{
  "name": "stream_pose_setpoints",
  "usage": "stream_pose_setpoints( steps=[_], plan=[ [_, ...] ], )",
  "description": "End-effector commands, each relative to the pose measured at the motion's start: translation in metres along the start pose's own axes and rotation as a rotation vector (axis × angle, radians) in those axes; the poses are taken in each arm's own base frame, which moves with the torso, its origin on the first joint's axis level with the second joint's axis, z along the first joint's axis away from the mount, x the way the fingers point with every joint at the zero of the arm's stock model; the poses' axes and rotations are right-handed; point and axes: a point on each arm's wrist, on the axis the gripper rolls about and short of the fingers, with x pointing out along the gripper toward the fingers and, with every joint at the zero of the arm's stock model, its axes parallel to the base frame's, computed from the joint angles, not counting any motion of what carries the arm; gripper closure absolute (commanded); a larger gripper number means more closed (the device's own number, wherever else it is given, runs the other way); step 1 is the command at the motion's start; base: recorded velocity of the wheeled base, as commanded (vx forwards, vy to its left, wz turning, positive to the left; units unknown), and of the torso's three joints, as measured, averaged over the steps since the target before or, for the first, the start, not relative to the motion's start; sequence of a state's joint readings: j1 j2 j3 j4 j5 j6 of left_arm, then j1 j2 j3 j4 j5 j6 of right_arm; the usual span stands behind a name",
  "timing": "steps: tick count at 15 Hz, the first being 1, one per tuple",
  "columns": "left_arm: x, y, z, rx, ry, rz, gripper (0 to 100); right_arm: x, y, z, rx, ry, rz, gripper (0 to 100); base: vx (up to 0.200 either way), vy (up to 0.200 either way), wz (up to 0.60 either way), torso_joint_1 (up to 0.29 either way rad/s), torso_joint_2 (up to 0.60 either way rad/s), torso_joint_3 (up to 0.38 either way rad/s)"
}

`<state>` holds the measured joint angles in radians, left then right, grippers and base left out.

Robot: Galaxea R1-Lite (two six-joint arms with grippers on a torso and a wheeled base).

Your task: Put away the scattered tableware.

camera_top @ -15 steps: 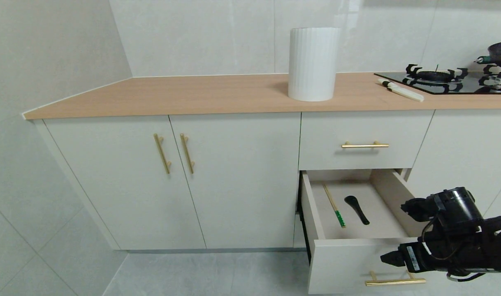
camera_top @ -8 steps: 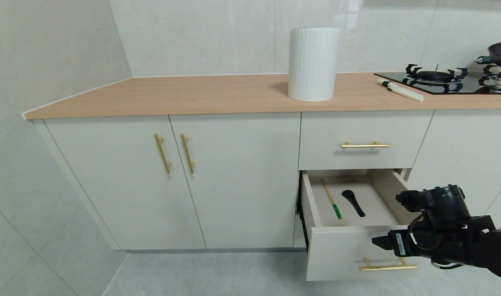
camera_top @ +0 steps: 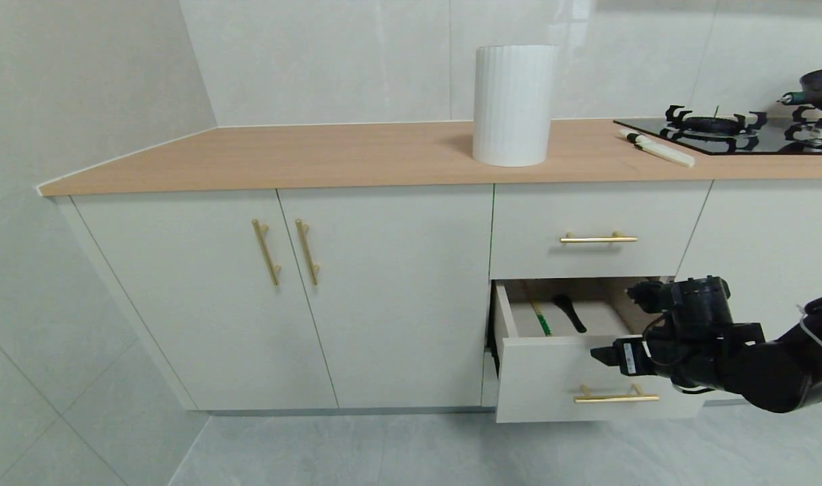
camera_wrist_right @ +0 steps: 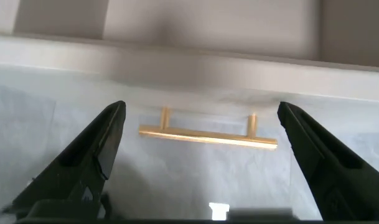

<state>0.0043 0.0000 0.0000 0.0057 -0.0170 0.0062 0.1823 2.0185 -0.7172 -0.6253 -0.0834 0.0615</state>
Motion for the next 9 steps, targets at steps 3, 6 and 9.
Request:
stream_pose_setpoints(
  steps=[3, 6, 9],
  plan=[
    [0.0, 0.0, 0.0, 0.0, 0.0, 0.0, 0, 0.042, -0.006, 0.011, -0.002, -0.017, -0.02, 0, 0.0, 0.0, 0.0, 0.0, 0.0, 0.0],
    [0.0, 0.0, 0.0, 0.0, 0.0, 0.0, 0, 0.064, -0.009, 0.02, 0.009, -0.043, -0.029, 0, 0.0, 0.0, 0.0, 0.0, 0.0, 0.0],
    [0.0, 0.0, 0.0, 0.0, 0.0, 0.0, 0, 0.083, -0.013, 0.029, 0.02, -0.075, -0.039, 0, 0.0, 0.0, 0.0, 0.0, 0.0, 0.0]
  ],
)
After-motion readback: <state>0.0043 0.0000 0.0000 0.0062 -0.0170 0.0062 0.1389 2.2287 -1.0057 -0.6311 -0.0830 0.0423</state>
